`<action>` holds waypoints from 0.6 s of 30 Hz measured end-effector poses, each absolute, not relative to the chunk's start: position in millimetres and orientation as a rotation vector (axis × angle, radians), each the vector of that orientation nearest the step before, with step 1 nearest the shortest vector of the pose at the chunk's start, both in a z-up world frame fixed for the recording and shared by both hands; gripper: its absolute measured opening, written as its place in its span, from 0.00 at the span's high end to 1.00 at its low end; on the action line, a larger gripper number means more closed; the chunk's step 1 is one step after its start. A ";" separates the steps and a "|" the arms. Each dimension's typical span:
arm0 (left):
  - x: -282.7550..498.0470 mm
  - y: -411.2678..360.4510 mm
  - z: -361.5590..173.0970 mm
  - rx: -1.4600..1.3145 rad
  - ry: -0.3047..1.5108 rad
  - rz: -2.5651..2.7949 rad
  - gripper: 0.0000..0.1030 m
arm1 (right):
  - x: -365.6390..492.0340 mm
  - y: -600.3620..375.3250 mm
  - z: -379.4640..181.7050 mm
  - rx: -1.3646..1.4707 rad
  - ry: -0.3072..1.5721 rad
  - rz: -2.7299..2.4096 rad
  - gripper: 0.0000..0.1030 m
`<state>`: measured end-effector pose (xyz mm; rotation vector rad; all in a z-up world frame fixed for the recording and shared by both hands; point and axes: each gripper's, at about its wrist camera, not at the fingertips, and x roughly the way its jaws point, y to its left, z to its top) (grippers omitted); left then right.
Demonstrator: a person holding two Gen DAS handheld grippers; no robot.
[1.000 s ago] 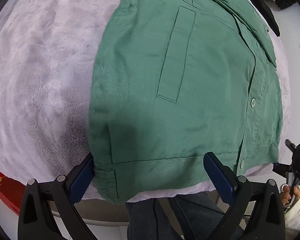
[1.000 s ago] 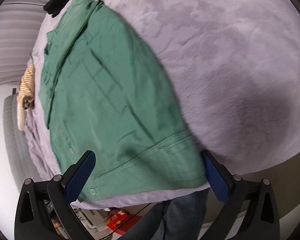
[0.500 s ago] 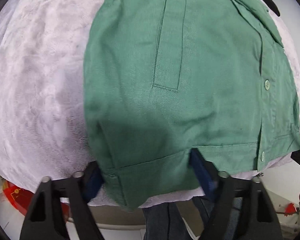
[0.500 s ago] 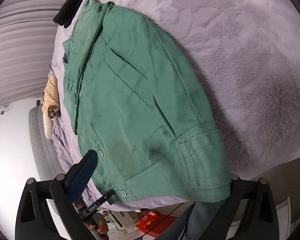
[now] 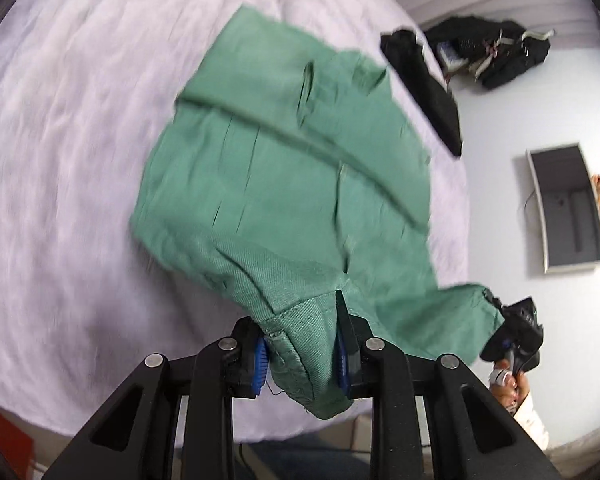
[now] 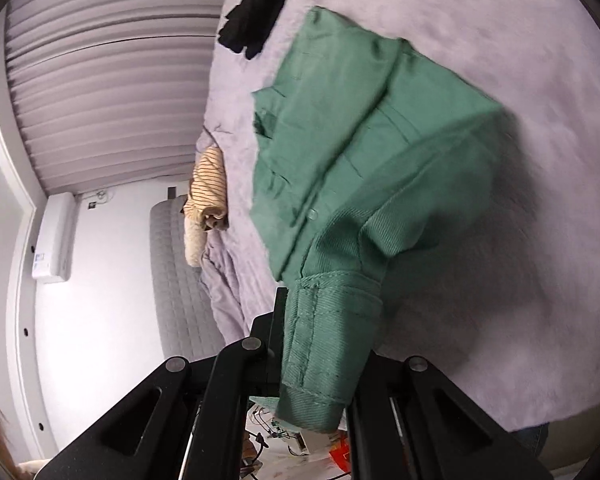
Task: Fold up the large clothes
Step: 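Grasp the jacket hem with both tools, then lift the hem with both tools and fold it over toward the collar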
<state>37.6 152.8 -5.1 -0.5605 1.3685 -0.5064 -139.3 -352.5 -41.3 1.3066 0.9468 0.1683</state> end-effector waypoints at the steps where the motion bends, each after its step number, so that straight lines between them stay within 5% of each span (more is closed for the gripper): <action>1: 56.8 157.5 -2.6 -0.567 1.341 -0.493 0.73 | -124.5 -356.6 -34.7 1.300 0.939 0.187 0.93; 8: 168.7 138.8 8.5 -0.556 1.209 -0.355 0.72 | 3.2 -390.7 -9.9 1.230 0.935 0.240 0.93; 18: 272.0 100.1 -63.0 -0.387 1.345 -0.279 0.70 | 118.7 -413.1 -79.9 1.202 1.076 0.068 0.93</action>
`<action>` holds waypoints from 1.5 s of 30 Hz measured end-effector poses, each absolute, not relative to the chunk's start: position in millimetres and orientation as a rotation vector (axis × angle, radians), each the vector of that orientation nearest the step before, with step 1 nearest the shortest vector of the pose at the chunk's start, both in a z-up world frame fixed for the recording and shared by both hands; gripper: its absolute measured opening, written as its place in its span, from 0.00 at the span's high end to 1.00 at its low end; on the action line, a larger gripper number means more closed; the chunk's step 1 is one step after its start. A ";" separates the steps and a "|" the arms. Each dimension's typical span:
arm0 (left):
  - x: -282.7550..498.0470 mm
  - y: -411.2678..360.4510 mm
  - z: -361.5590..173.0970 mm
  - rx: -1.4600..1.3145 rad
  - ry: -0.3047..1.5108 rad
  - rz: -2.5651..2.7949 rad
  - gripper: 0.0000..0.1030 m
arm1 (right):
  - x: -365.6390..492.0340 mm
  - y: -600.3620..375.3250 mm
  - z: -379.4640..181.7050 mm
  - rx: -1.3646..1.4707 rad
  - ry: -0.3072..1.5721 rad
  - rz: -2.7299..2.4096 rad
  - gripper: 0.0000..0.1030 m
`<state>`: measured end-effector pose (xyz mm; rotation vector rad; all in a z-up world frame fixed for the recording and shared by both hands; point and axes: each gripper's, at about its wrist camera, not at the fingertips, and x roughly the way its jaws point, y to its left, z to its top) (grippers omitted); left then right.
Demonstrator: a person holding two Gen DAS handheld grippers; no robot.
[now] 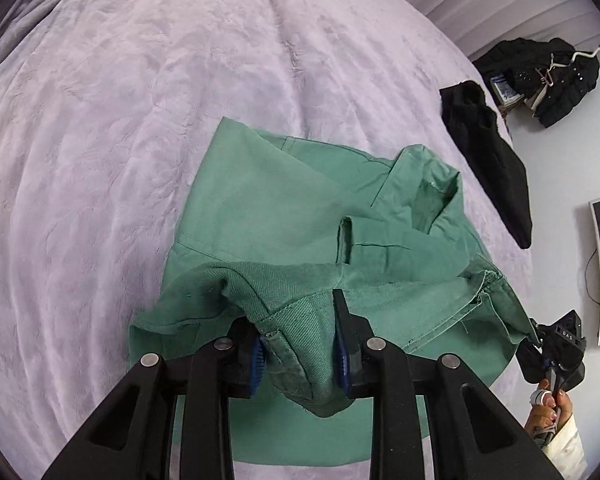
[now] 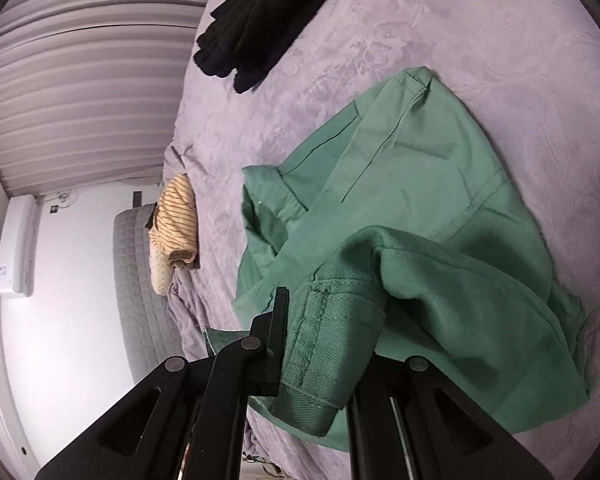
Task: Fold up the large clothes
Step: 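Lift the hem with both tools and fold it over toward the collar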
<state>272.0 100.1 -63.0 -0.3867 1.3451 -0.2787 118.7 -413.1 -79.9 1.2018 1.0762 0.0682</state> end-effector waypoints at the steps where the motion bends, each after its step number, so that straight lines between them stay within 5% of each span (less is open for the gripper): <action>1: 274.7 98.6 -66.6 -0.354 1.362 -0.262 0.63 | 121.5 -414.0 -85.7 1.210 1.080 0.054 0.92; 6: 285.6 99.5 -66.5 -0.190 1.370 -0.158 0.38 | 130.4 -418.8 -96.3 1.183 1.117 -0.027 0.81; 7: 287.3 102.5 -64.4 -0.181 1.357 -0.139 0.20 | 129.5 -420.2 -93.7 1.179 1.109 -0.034 0.72; 9: 286.8 109.5 -55.3 -0.168 1.300 -0.120 0.16 | 128.7 -424.8 -82.2 1.158 1.058 -0.048 0.16; 10: 287.4 111.0 -53.1 -0.152 1.288 -0.109 0.16 | 128.1 -428.1 -74.3 1.140 1.032 -0.048 0.15; 15: 299.7 105.0 -69.4 -0.089 1.307 -0.125 0.16 | 135.8 -443.2 -48.8 0.867 1.062 -0.167 0.15; 21: 327.4 78.4 -129.9 -0.031 1.410 -0.148 0.16 | 156.8 -440.3 -85.1 0.703 1.195 -0.186 0.20; 22: 329.5 74.8 -137.7 -0.024 1.415 -0.151 0.27 | 160.7 -436.6 -92.5 0.671 1.216 -0.189 0.22; 23: 329.1 71.5 -140.3 -0.027 1.401 -0.172 0.57 | 164.6 -432.3 -100.3 0.639 1.241 -0.190 0.39; 24: 327.5 69.0 -138.4 -0.010 1.387 -0.158 0.69 | 168.1 -426.4 -108.4 0.609 1.273 -0.182 0.88; 25: 324.2 68.2 -131.4 0.006 1.360 -0.141 0.84 | 168.9 -421.1 -112.8 0.589 1.294 -0.173 0.96; 26: 320.3 69.9 -122.0 -0.013 1.332 -0.154 0.86 | 166.9 -415.4 -109.1 0.549 1.286 -0.181 0.96; 32: 312.5 77.4 -73.6 -0.028 1.175 -0.210 0.86 | 159.7 -394.4 -48.4 0.357 1.103 -0.109 0.96; 41: 329.4 66.7 -149.0 0.031 1.252 -0.086 0.84 | 185.1 -419.8 -132.3 0.460 1.211 -0.214 0.94; 42: 328.4 67.1 -144.8 0.037 1.254 -0.082 0.82 | 183.8 -420.7 -131.3 0.473 1.207 -0.217 0.93; 44: 324.5 71.6 -127.9 0.072 1.246 -0.046 0.57 | 180.8 -423.9 -124.1 0.494 1.226 -0.229 0.84; 45: 319.1 76.9 -115.0 0.077 1.215 -0.047 0.52 | 177.2 -427.0 -117.1 0.500 1.235 -0.246 0.82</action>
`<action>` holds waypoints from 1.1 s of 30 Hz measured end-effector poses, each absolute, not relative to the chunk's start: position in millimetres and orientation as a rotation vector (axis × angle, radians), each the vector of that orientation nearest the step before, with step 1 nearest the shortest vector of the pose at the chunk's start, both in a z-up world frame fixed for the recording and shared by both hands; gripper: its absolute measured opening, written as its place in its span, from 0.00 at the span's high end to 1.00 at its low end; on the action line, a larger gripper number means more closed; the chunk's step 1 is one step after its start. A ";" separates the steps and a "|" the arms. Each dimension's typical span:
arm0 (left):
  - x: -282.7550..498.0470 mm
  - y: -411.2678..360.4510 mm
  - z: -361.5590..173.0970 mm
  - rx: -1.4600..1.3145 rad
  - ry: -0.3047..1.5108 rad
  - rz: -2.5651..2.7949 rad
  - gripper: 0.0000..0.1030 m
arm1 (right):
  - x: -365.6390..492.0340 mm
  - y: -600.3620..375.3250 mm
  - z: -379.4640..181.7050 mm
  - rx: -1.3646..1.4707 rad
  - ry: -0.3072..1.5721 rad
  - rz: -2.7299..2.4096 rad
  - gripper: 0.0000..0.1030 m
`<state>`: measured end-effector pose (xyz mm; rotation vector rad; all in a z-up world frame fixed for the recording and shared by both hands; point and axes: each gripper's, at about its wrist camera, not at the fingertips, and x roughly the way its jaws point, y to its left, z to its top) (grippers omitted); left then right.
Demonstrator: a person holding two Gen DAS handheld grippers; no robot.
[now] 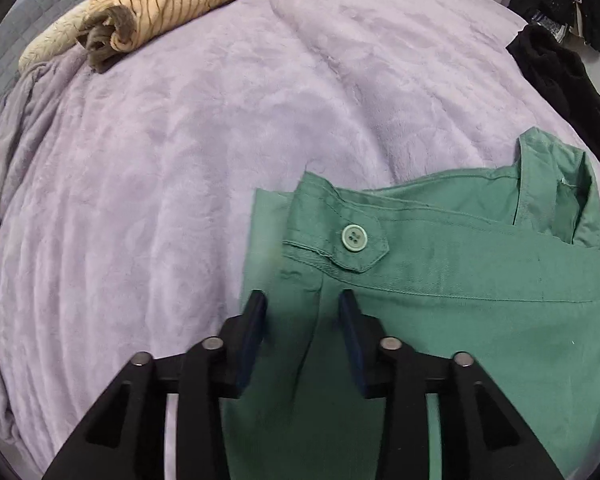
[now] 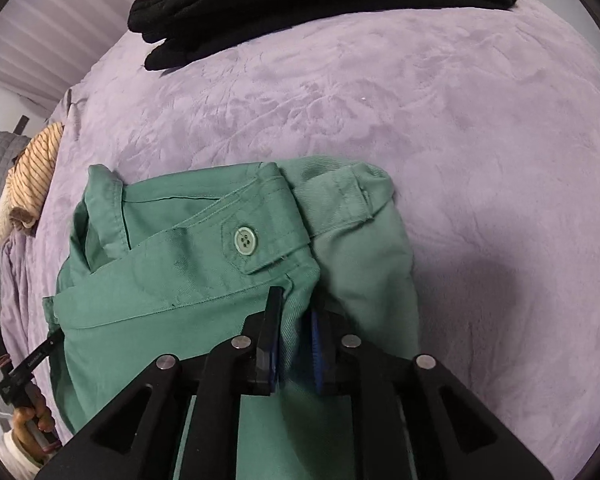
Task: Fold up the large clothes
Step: 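Lift the hem with both tools and fold it over toward the collar, then open both tools to release the folded hem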
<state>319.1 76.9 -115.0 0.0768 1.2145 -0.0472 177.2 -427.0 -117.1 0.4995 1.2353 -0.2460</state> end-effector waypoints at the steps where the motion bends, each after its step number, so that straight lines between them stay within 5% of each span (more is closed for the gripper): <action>1: 312.7 83.0 -101.3 0.070 1.186 -0.064 0.50 | 173.1 -428.0 -109.5 0.501 1.231 -0.252 0.82; 7: 264.6 99.1 -70.4 0.045 1.198 -0.147 0.50 | 132.9 -385.5 -50.0 0.408 1.150 -0.145 0.82; 14: 210.9 103.7 -137.5 0.070 1.328 -0.079 0.50 | 95.4 -310.9 -86.7 0.317 1.291 0.002 0.82; 17: 201.8 124.2 -148.6 0.015 1.327 -0.063 0.35 | 74.9 -331.1 -106.5 0.296 1.329 -0.099 0.82; 26: 186.9 152.4 -136.2 -0.011 1.338 -0.002 0.35 | 17.0 -412.8 -102.6 0.515 1.288 -0.335 0.86; 33: 205.9 140.4 -128.8 0.025 1.289 0.026 0.35 | 69.3 -392.3 -68.7 0.422 1.176 -0.209 0.83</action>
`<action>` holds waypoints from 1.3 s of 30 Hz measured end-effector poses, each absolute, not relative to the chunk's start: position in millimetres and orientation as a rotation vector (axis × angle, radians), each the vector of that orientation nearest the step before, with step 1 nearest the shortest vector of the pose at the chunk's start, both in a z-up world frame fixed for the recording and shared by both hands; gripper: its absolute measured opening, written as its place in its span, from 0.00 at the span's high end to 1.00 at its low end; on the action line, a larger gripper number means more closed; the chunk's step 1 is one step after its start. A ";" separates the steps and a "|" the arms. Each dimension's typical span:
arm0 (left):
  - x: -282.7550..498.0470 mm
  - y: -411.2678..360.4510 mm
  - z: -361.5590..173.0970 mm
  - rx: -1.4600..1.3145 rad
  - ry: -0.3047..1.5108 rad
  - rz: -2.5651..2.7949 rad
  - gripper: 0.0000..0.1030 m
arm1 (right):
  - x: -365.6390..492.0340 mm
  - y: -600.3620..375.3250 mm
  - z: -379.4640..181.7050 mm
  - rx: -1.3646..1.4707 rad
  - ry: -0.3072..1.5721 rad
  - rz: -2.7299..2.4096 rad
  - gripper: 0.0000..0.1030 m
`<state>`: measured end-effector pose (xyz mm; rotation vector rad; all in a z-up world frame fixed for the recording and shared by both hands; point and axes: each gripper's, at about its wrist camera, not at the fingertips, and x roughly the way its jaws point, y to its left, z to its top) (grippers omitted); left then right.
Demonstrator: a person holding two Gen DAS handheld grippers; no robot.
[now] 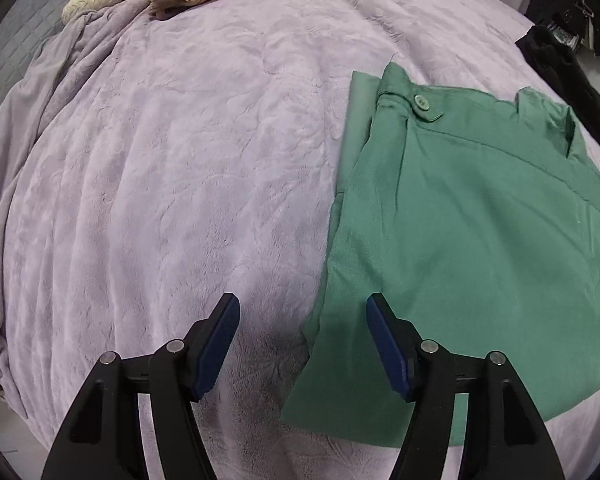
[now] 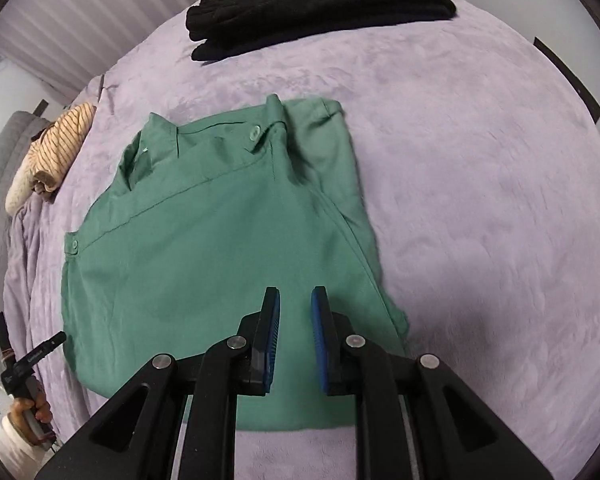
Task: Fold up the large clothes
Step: 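Open both tools to release the folded hem, then withdraw both tools from the folded jacket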
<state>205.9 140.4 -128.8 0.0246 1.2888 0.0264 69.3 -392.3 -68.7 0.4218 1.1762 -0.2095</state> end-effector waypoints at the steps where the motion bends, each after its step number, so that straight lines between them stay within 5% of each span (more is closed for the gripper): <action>1: 209.4 139.1 -136.3 0.027 1.302 0.031 0.35 | 76.5 -391.6 -74.4 0.425 1.185 -0.221 0.83; 6: 206.5 150.1 -143.4 -0.016 1.319 0.011 0.34 | 75.0 -421.0 -114.4 0.512 1.249 -0.332 0.87; 20: 167.7 195.8 -166.4 0.005 1.463 0.070 0.34 | 1.9 -369.3 -72.7 0.649 1.237 -0.258 0.82; 27: 132.9 190.3 -124.5 0.012 1.422 0.001 0.34 | -27.8 -311.9 -72.3 0.693 1.300 -0.197 0.82; 28: 124.9 187.1 -116.8 0.015 1.413 -0.008 0.34 | -31.5 -303.4 -72.5 0.704 1.308 -0.190 0.80; 30: 112.6 182.9 -104.8 0.025 1.403 -0.031 0.34 | -36.7 -287.1 -72.0 0.717 1.315 -0.179 0.55; 32: 101.6 178.7 -96.7 0.033 1.403 -0.056 0.34 | -39.3 -272.4 -71.6 0.725 1.318 -0.171 0.44; 37: 81.3 169.4 -86.7 0.044 1.428 -0.089 0.34 | -43.6 -237.0 -70.7 0.738 1.350 -0.129 0.44; 39: 74.9 168.8 -82.2 0.043 1.418 -0.108 0.15 | -43.0 -225.1 -68.0 0.724 1.355 -0.113 0.40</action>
